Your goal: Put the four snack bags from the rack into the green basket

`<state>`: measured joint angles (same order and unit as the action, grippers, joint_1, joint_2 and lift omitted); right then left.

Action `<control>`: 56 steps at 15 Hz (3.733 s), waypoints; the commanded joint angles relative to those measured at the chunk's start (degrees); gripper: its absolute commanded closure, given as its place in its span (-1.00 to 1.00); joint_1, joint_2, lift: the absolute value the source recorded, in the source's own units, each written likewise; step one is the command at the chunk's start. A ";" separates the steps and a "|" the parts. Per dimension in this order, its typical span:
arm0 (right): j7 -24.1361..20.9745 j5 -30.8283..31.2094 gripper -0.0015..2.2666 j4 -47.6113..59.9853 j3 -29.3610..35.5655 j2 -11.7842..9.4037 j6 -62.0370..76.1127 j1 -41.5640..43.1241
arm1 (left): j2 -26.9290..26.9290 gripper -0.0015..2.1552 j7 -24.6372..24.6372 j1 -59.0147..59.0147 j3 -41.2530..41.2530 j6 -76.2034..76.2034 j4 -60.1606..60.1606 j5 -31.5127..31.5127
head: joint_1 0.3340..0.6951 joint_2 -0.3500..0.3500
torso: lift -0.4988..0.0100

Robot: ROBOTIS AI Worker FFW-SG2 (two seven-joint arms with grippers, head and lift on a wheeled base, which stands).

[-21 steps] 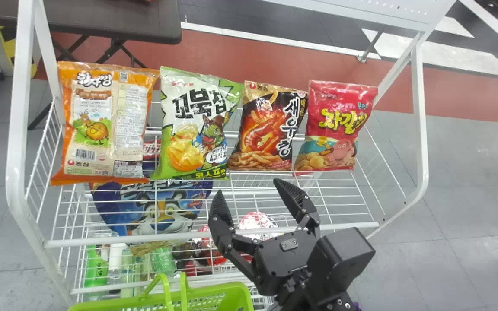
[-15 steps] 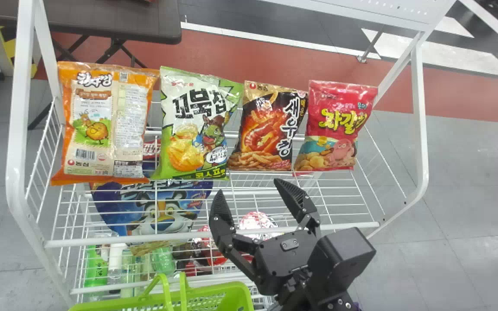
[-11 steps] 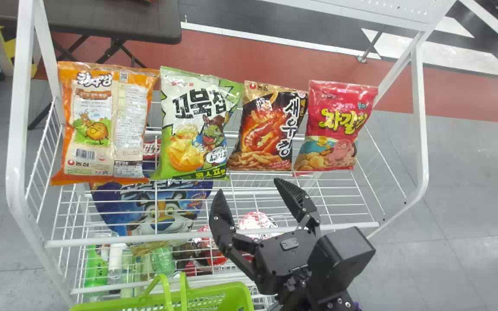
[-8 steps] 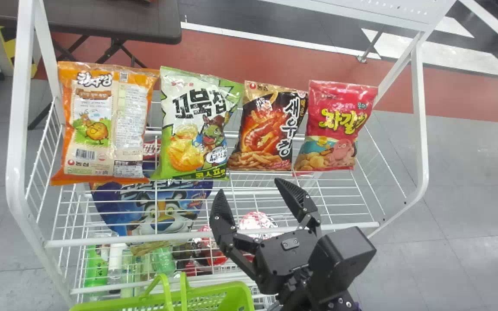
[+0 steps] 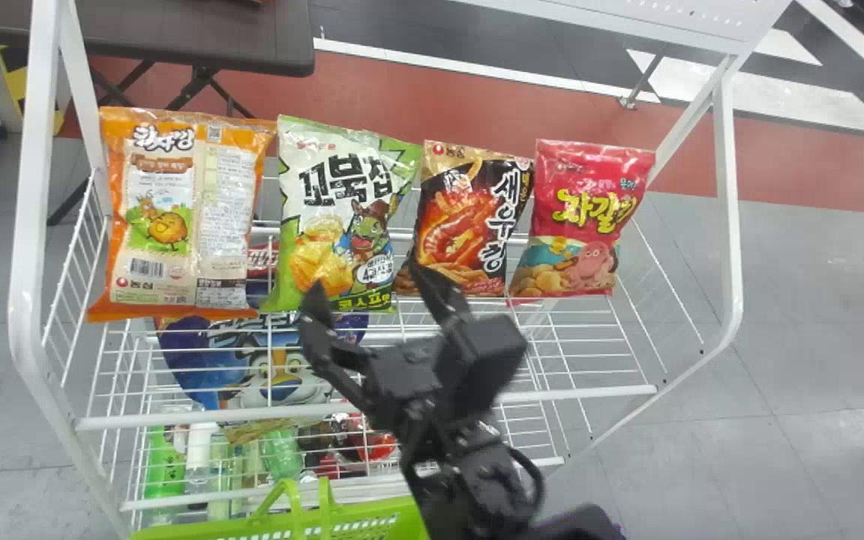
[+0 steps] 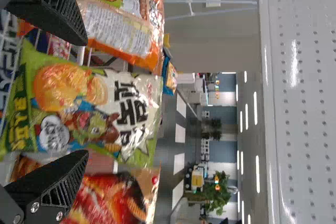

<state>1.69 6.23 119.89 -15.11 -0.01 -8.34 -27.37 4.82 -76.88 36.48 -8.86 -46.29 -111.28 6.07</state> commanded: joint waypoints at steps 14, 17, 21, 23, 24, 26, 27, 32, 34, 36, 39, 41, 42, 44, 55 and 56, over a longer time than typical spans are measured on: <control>8.68 -13.96 0.63 -23.74 -7.74 0.06 -10.08 27.99 | 2.03 0.98 -2.04 -4.40 -0.28 0.97 4.58 3.86 | 1.00 0.10 | 0.94; 9.82 -12.55 0.65 -18.55 -6.69 0.06 -10.08 24.47 | 1.95 0.98 -1.87 -4.49 -0.72 1.32 4.58 3.86 | 1.00 0.15 | 0.94; 10.88 -12.03 0.65 -14.33 -4.49 -0.34 -10.25 20.60 | 1.86 0.98 -1.87 -4.22 -0.90 1.32 4.58 3.95 | 1.00 0.08 | 0.94; 11.32 -12.12 0.64 -12.22 -2.64 -0.43 -10.25 18.84 | 1.86 0.98 -1.87 -3.87 -0.90 1.50 4.40 3.86 | 1.00 -0.01 | 0.94; 11.85 -12.20 0.64 -10.11 -2.03 -0.51 -10.25 17.53 | 1.86 0.98 -1.87 -3.61 -0.81 1.67 4.23 3.86 | 1.00 -0.04 | 0.94; 13.16 -12.73 0.64 -3.26 -0.80 -2.01 -11.66 12.17 | 1.86 0.98 -2.04 -2.99 -0.46 2.20 3.88 3.95 | 1.00 -0.09 | 0.94; 14.39 -12.91 0.64 1.66 0.26 -3.24 -11.66 7.77 | 1.86 0.98 -2.04 -2.73 0.25 2.91 3.88 4.04 | 1.00 -0.12 | 0.94; 15.80 -13.96 0.64 23.11 8.17 -11.41 -8.84 -13.24 | 1.51 0.98 -1.87 -2.82 2.80 2.73 3.79 4.48 | 1.00 -0.37 | 0.94; 15.89 -19.50 0.64 27.33 16.43 -14.31 -12.01 -18.51 | 1.42 0.98 -2.31 -2.02 4.73 2.38 3.52 6.94 | 1.00 -0.62 | 0.94; 17.56 -25.04 0.64 29.70 25.13 -17.65 -16.58 -21.94 | 0.10 0.98 -2.83 -0.44 7.01 2.73 2.65 7.29 | 1.00 -0.84 | 0.94; 30.39 -30.13 0.64 29.44 36.64 -15.28 -22.73 -26.77 | -0.08 0.98 -3.10 -0.35 6.58 2.55 2.29 7.03 | 1.00 -1.00 | 0.94; 37.51 -29.61 0.64 27.24 39.10 -12.38 -25.72 -28.00 | -0.08 0.98 -2.57 -0.35 5.61 2.03 2.12 6.33 | 1.00 -1.00 | 0.94; 41.29 -28.37 0.64 25.57 39.81 -9.65 -26.25 -28.00 | -0.08 0.98 -2.39 -0.27 5.08 1.85 2.03 6.24 | 1.00 -1.00 | 0.94; 50.17 -23.01 0.64 23.46 42.00 -1.39 -28.18 -25.45 | -0.08 0.98 -1.95 0.00 4.11 1.50 1.85 5.18 | 1.00 -1.00 | 0.94; 54.12 -23.19 0.64 2.72 33.48 -2.80 -27.30 -20.79 | -0.16 0.98 -0.90 -0.79 2.09 1.32 2.03 3.42 | 1.00 -1.00 | 0.94; 54.03 -22.05 0.64 1.84 31.90 -2.98 -27.48 -20.35 | -0.16 0.98 -0.72 -0.79 2.09 1.32 2.03 3.42 | 1.00 -1.00 | 0.94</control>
<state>55.79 -17.03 123.13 19.11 -2.60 -35.70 -48.41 4.69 -77.72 35.73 -6.74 -44.96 -109.25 9.53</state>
